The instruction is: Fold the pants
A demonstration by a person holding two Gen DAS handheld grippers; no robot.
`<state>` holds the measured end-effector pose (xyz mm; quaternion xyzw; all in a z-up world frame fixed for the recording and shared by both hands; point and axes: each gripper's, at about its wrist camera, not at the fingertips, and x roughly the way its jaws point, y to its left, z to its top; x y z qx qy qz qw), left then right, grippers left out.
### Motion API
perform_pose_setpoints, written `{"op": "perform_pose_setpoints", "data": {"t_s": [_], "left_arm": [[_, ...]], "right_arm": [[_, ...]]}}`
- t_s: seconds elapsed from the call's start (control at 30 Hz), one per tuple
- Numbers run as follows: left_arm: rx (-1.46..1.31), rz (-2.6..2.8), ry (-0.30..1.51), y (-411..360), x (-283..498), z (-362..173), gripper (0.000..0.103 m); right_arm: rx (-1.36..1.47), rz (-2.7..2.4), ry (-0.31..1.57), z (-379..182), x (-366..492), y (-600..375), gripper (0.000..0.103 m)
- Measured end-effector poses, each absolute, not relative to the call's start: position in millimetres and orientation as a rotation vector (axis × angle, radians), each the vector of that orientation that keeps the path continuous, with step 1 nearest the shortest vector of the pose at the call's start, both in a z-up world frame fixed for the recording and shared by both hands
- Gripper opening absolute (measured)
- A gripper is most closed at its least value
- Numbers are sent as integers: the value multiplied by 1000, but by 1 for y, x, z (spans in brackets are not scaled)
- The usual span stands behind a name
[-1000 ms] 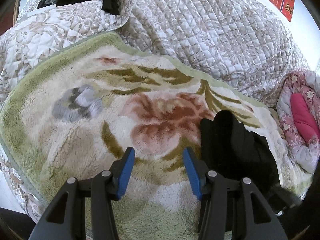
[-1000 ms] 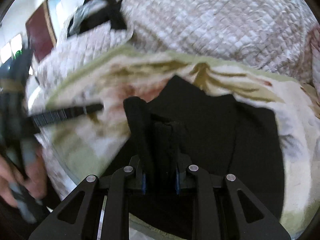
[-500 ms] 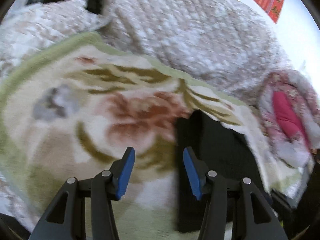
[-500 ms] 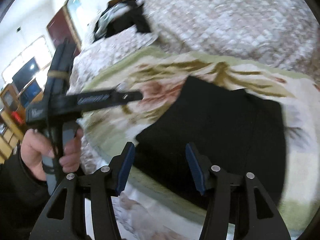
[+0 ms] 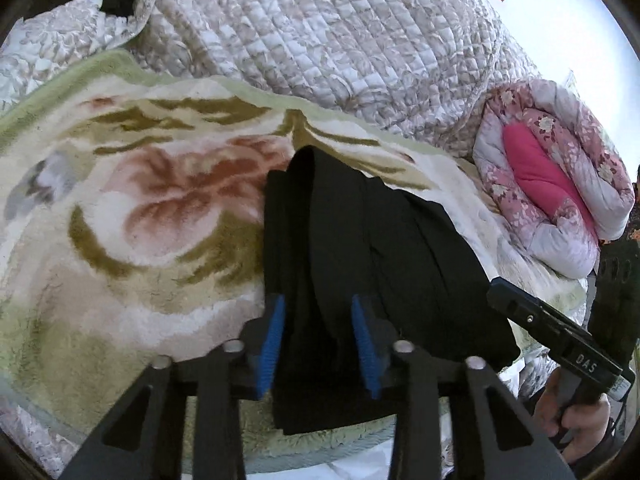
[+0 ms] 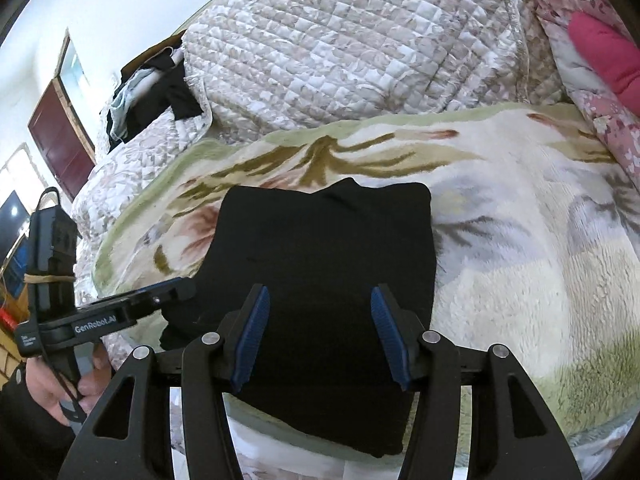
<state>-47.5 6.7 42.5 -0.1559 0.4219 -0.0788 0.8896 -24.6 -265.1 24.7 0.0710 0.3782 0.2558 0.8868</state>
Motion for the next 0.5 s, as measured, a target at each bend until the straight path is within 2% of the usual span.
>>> {"op": "perform_pose_setpoints", "data": {"t_s": [0.17, 0.27, 0.3, 0.33, 0.37, 0.4, 0.5], "left_arm": [[-339, -159, 894, 10, -48, 37, 32], [-326, -170, 916, 7, -46, 33, 35], [-286, -169, 914, 4, -47, 33, 35], [-248, -160, 906, 0, -50, 35, 35], [-225, -155, 901, -3, -52, 36, 31], [-202, -147, 897, -5, -55, 37, 30], [-218, -130, 899, -2, -62, 34, 26]], "right_arm": [[160, 519, 791, 20, -23, -272, 54], [130, 494, 792, 18, -24, -271, 54], [115, 481, 801, 17, -24, -270, 49], [84, 465, 827, 12, -24, -266, 25], [67, 466, 857, 8, -24, -263, 13], [62, 475, 875, 4, -25, -260, 5], [-2, 475, 864, 6, -32, -252, 5]]}}
